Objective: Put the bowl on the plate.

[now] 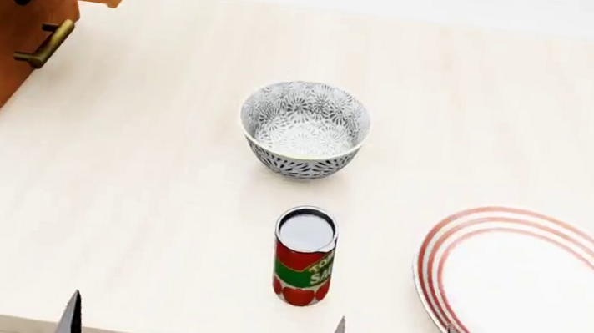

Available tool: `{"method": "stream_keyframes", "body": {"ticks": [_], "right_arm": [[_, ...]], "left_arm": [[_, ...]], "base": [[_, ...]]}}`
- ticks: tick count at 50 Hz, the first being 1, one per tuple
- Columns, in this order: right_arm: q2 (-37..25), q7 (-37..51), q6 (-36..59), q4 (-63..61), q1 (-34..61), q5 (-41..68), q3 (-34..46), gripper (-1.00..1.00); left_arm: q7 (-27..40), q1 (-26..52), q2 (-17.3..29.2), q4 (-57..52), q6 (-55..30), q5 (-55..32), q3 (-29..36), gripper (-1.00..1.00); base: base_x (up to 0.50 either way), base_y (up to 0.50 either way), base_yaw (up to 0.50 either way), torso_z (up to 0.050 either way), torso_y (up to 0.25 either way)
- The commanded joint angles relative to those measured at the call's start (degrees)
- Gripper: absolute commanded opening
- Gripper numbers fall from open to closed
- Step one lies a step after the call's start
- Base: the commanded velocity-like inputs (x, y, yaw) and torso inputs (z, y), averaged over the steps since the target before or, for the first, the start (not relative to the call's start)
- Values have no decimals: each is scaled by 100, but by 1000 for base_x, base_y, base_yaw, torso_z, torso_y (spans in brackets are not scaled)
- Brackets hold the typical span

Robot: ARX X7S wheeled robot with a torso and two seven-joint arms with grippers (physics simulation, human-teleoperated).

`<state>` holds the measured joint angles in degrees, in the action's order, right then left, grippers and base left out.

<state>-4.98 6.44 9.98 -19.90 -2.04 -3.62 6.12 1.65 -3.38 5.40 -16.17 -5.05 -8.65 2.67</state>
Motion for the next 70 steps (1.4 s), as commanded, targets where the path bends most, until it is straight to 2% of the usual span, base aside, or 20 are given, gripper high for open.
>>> {"method": "stream_keyframes", "body": {"ticks": [1, 11, 19, 33, 64, 70], "right_arm": [[-163, 45, 1093, -1864, 17, -390, 258, 100], [-204, -37, 2046, -3104, 246, -672, 500, 100], [-241, -28, 2506, -3621, 381, -831, 557, 100], [-253, -10, 2723, -3929, 453, -923, 564, 100], [-47, -136, 2664, -3916, 419, -952, 390, 100], [-58, -141, 2724, -3909, 447, -954, 416, 100]], "left_arm": [[232, -182, 249, -1674, -663, -209, -12, 100], [515, -184, 420, -3120, -1475, -686, -271, 100], [657, -171, 531, -3651, -1774, -817, -305, 100], [799, -157, 664, -4043, -1973, -1021, -357, 100], [1060, -158, 893, -4190, -1989, -1192, -201, 100], [1100, -158, 926, -4154, -1943, -1222, -183, 100]], "base": [[0, 0, 0, 0, 0], [0, 0, 0, 0, 0], [0, 0, 0, 0, 0], [26, 0, 0, 0, 0], [496, 0, 0, 0, 0], [74, 0, 0, 0, 3]]}}
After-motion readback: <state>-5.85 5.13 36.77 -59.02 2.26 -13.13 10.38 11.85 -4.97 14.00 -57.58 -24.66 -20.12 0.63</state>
